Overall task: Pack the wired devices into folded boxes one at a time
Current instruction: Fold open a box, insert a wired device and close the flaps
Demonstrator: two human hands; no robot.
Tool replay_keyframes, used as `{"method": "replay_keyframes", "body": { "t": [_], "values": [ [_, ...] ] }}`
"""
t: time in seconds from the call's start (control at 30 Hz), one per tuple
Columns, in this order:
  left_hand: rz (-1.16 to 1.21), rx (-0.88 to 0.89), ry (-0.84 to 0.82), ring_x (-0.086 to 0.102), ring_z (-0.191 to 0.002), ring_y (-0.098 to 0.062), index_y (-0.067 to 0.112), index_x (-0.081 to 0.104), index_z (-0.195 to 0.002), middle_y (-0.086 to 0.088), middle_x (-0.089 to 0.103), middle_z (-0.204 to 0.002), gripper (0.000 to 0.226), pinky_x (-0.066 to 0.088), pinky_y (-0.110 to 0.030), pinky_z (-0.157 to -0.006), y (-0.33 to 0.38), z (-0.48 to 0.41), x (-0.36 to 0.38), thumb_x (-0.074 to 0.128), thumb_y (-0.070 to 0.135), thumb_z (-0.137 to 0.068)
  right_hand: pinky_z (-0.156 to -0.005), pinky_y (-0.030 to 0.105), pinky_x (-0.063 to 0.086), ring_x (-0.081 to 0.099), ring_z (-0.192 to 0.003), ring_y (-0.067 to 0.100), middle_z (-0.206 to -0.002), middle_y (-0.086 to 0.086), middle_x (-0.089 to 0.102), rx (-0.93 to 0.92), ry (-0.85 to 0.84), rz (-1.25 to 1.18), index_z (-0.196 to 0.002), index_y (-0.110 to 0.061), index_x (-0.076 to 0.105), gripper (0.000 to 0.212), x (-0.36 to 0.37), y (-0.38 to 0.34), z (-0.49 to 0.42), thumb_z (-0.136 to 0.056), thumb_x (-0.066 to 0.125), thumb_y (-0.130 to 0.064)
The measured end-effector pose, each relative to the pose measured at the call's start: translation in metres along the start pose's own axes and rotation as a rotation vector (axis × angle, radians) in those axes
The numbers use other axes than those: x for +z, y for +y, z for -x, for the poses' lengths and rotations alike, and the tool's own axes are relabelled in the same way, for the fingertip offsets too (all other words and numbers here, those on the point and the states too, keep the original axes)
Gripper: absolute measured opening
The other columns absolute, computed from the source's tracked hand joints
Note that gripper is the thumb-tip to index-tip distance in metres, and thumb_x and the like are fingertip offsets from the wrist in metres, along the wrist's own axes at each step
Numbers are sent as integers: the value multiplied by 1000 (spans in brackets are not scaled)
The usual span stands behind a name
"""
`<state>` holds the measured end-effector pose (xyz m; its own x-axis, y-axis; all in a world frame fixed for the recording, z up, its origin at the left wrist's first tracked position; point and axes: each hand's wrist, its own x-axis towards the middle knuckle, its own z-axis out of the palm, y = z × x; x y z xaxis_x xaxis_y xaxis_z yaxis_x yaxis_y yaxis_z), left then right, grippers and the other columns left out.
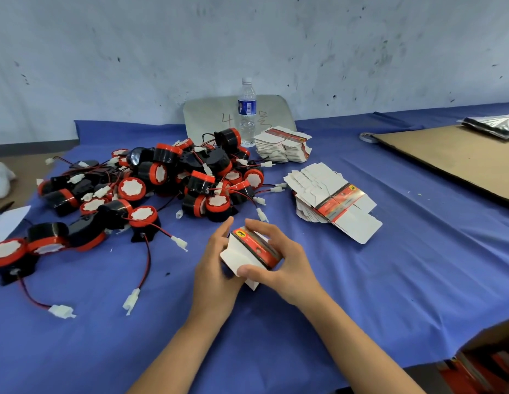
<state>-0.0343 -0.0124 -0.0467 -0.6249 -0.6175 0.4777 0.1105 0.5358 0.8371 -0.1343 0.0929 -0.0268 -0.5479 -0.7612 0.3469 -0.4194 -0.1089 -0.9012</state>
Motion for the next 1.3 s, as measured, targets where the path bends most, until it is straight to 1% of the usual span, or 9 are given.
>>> {"method": "replay_keyframes", "body": {
  "t": [0.07, 0.23, 0.4, 0.57, 0.7, 0.77, 0.9, 1.03, 1.3],
  "values": [
    [12, -82, 5, 51, -112, 14, 35, 44, -98, 14, 41, -146, 44, 50, -16, -76, -5, 0, 1, 73, 6, -81, -91, 25, 51, 60, -111, 6, -118, -20, 63, -39, -3, 46, -124, -45, 54, 68, 2, 0, 0, -62, 81, -49],
    [82, -56, -104, 63, -94, -1, 42, 42, -96, 13, 61, -116, 56, 51, -15, -63, 0, 1, -1, 83, 24, -63, -106, 33, 41, 43, -131, 4, -132, -27, 48, -87, -10, 148, -119, -61, 50, 65, -1, 2, -3, -61, 77, -55],
    [-27, 183, -105, 39, -130, 10, 34, 42, -110, 11, 28, -154, 65, 49, -11, -83, 9, 5, 0, 82, 13, -64, -90, 31, 52, 62, -109, 13, -116, -14, 61, 2, -37, -35, -131, -55, 44, 80, -4, 2, -3, -63, 82, -36],
    [-95, 287, -81, 18, -148, -17, 22, 19, -151, 1, 10, -162, 102, 43, -45, -106, 10, 6, 4, 81, 21, -70, -75, 21, 52, 67, -95, 14, -108, -1, 70, 1, 92, -285, -135, -40, 49, 67, -8, 0, -5, -77, 74, -17],
    [-165, 244, -30, 20, -141, 7, 50, 1, -149, 35, 14, -153, 115, 37, -27, -108, 14, 4, 8, 79, 32, -67, -77, 28, 52, 64, -97, 17, -110, -1, 70, 103, 21, -503, -135, -36, 52, 62, -11, 3, -8, -79, 69, -16],
    [-214, 225, -3, 22, -136, 12, 54, 7, -146, 44, 16, -144, 112, 32, -27, -105, 11, 3, 6, 79, 36, -63, -79, 27, 51, 63, -100, 15, -114, -4, 68, 114, -17, -484, -134, -36, 53, 62, -9, 4, -8, -76, 71, -22],
    [-246, 231, 68, 30, -131, 7, 29, 29, -141, 31, 31, -136, 98, 33, -27, -105, 5, 3, 3, 81, 36, -59, -82, 26, 51, 63, -108, 18, -121, -2, 66, 96, 62, -306, -128, -35, 59, 57, -6, 4, -6, -73, 74, -36],
    [-273, 300, 99, 30, -130, 9, 26, 32, -139, 33, 29, -136, 95, 30, -17, -106, 7, 0, 4, 83, 32, -59, -79, 26, 54, 66, -98, 13, -109, -12, 70, 73, 106, -207, -123, -37, 60, 44, -3, 5, -4, -80, 69, -29],
    [-353, 357, 124, 38, -129, -15, 20, 32, -140, 5, 36, -137, 94, 38, -41, -102, 10, 3, 7, 81, 27, -59, -99, 37, 49, 58, -120, 12, -128, 1, 64, -25, 212, -33, -134, -11, 55, 45, 2, 3, -1, -90, 65, -16]
  ]
}}
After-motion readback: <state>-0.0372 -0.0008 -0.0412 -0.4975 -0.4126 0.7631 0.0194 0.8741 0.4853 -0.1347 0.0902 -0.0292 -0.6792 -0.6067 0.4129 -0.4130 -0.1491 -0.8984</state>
